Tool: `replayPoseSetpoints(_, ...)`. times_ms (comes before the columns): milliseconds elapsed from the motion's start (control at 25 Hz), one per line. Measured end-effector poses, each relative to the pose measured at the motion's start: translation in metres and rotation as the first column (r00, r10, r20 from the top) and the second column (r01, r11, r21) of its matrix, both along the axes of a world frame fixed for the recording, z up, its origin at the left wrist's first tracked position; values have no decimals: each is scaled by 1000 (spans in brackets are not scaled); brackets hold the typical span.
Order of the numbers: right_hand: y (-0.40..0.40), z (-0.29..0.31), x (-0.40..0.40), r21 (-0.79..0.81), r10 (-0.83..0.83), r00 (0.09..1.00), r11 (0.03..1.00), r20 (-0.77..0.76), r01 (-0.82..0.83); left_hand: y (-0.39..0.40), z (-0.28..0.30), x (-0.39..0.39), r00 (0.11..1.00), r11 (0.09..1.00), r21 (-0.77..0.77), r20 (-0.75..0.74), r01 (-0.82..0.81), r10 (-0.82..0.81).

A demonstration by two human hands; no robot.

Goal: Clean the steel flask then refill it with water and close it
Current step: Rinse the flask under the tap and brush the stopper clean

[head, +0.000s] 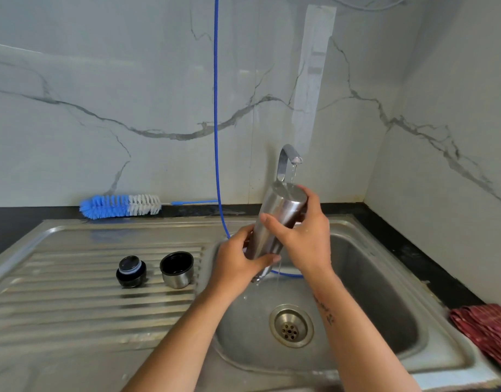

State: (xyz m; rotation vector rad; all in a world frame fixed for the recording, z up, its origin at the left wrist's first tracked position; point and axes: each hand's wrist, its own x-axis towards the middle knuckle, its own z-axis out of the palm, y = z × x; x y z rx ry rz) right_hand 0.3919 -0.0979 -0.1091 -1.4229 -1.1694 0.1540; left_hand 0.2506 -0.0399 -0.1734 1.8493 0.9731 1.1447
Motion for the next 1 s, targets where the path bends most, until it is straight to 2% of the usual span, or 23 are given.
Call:
replayPoseSetpoints(80, 3, -5, -3, -19, -1, 1000, 1000, -8, 1, 2, -1, 1, 999, 1000, -24, -36, -16, 15)
replayPoseSetpoints(200, 5, -19, -11, -169, 2, 997, 985, 78, 11, 0, -12, 0, 982, 991, -128, -189, -33, 8)
replayPoseSetpoints(360, 7, -13, -9, -75, -11, 998, 997, 58, 15, 6, -6, -3, 996, 992, -115, -76, -55, 46)
replayPoseSetpoints(520, 7, -21, -15, -185, 11, 997, 983, 78, 4, 0, -12, -2, 980, 988, -144, -197, -56, 27)
replayPoseSetpoints(680, 6, -17, -10, -78, -42, 999, 996, 23, 44, 3, -5, -1, 993, 991, -111, -102, -68, 56)
replayPoseSetpoints(800, 4, -21, -14, -168, -4, 1000, 986, 10, 5, -1, -11, 0, 976, 990, -125, -217, -63, 35)
replayPoseSetpoints(920, 4, -19, -13, -103, -28, 1000, 994, 2, 28, 0, -8, -1, 988, 990, -103, -129, -96, 82)
replayPoseSetpoints(1000, 6, -20, -14, -115, -8, 1000, 993, 4, 8, -1, -7, -2, 987, 988, -124, -143, -88, 70)
